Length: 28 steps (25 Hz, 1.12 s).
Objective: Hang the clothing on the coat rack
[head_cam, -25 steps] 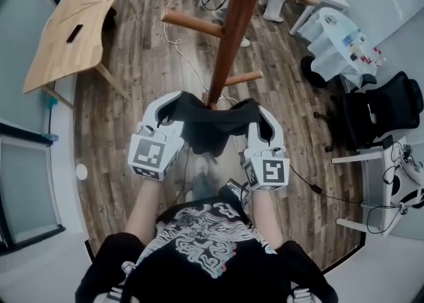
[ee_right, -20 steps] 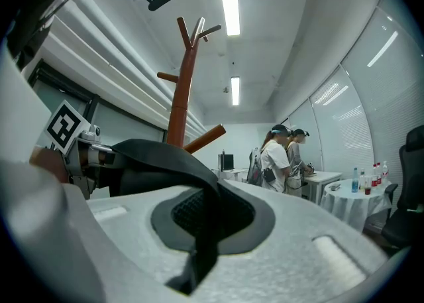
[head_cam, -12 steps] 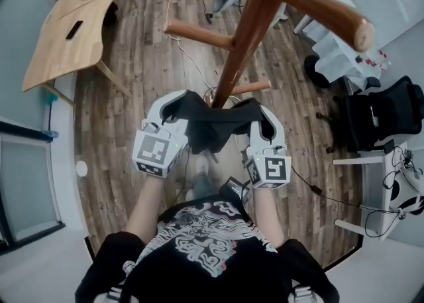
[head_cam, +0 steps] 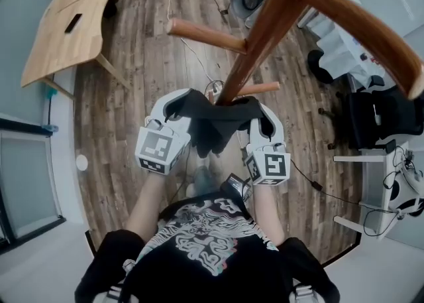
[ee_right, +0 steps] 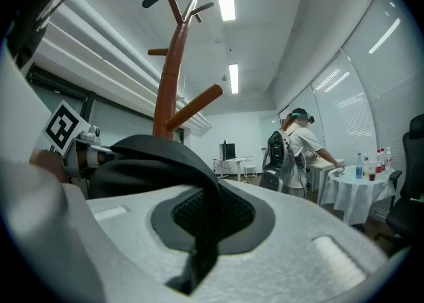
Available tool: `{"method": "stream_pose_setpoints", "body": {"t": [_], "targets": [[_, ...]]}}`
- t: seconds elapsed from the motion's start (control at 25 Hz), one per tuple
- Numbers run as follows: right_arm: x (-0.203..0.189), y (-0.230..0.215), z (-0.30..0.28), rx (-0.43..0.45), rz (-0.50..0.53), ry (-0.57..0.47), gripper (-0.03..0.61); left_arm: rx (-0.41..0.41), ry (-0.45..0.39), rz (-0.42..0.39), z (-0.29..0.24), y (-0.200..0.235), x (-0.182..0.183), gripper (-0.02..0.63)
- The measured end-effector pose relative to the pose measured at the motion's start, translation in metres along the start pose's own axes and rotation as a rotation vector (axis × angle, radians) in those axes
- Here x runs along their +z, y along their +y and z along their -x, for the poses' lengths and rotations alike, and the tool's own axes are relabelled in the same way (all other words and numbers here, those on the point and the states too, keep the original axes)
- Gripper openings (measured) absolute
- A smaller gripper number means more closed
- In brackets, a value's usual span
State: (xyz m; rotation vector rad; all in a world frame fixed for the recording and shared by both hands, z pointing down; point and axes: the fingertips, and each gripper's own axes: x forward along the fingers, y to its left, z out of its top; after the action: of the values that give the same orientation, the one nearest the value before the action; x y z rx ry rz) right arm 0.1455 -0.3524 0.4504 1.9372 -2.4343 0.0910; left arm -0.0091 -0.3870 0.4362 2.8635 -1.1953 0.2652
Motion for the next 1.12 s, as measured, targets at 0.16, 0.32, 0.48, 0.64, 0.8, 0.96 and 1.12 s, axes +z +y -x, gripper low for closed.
{"method": "stream_pose_setpoints", "body": {"t": [0.16,0.32,0.48,0.64,0.8,0.96,1.12], "targets": [[-0.013,0.002,-0.003,0.006,-0.010,0.021,0.011,0.005,0.012,0.015,-0.003,0.002,-0.009,0.003],[-0.024,0.009,-0.008,0.012,-0.013,0.043,0.011,-0.005,0.035,0.030,-0.001,0.005,-0.026,0.002],[-0.031,0.010,-0.012,0.019,-0.022,0.057,0.011,0.006,0.049,0.054,-0.006,0.008,-0.033,0.002],[-0.037,0.015,-0.013,0.022,-0.021,0.069,0.011,-0.013,0.072,0.060,-0.008,0.006,-0.047,0.002],[-0.045,0.022,-0.015,0.040,-0.026,0.090,0.011,-0.022,0.091,0.086,-0.009,0.003,-0.059,0.002],[-0.052,0.020,-0.010,0.045,-0.032,0.110,0.011,-0.050,0.119,0.101,-0.013,-0.011,-0.074,0.002],[-0.060,0.022,-0.007,0.056,-0.050,0.136,0.011,-0.045,0.142,0.102,-0.014,-0.016,-0.082,0.002]]}}
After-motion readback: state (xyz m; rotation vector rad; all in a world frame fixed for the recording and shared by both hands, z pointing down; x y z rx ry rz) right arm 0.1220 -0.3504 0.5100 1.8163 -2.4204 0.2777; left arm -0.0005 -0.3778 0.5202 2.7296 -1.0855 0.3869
